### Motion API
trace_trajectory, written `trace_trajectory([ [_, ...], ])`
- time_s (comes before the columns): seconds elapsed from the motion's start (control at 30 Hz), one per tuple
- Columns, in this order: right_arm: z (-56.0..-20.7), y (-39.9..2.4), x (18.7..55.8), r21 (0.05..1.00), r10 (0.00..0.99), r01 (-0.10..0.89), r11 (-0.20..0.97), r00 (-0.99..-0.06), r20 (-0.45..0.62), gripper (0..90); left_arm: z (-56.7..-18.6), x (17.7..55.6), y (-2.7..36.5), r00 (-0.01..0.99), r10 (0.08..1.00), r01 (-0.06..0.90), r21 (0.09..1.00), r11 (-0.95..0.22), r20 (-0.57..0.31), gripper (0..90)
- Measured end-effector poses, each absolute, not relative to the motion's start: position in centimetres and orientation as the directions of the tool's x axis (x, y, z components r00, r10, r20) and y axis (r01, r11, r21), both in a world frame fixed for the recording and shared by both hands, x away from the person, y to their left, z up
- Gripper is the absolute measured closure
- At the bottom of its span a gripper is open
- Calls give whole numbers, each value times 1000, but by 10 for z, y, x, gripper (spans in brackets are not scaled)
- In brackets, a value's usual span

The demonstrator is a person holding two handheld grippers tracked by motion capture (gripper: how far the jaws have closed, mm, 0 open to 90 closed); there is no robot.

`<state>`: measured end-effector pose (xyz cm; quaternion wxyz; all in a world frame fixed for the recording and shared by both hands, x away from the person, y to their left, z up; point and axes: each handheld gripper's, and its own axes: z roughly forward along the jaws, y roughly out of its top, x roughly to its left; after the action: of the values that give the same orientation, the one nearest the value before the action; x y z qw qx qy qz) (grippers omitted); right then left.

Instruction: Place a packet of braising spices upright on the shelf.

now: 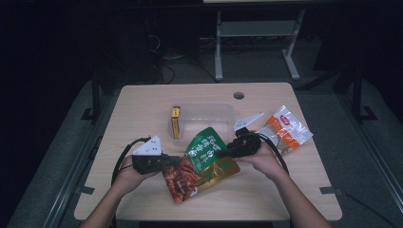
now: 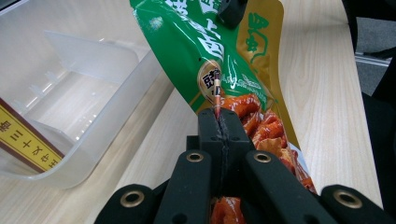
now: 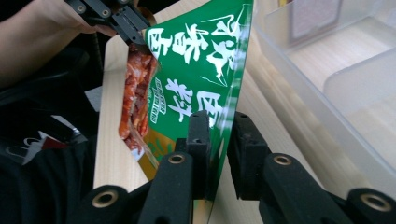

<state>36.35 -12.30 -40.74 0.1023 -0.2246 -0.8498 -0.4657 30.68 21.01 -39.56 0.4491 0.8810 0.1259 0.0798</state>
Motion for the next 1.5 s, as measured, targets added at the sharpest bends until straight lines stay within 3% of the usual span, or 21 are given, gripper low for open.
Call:
trace_trajectory([
  [0.2,-409,-122,364,746,277,470,472,-882,380,897,-396,307,210,959,283,146,817,-557,22,899],
  [0.73,-403,-125,360,763,252,450,463,-893,374,900,-400,311,214,958,287,163,823,-544,0,862],
  [0.87,-399,-128,359,780,233,437,447,-899,370,900,-400,313,217,946,325,180,836,-519,-1,752],
  [0.97,-395,-129,356,793,212,420,442,-908,363,900,-400,317,225,923,384,215,858,-466,-23,616],
  [1.2,-381,-129,351,822,183,377,427,-926,330,900,-400,315,230,912,411,218,863,-455,-13,388],
  [1.5,-363,-131,342,844,153,338,417,-941,301,900,-398,306,244,896,445,235,852,-467,-4,279],
])
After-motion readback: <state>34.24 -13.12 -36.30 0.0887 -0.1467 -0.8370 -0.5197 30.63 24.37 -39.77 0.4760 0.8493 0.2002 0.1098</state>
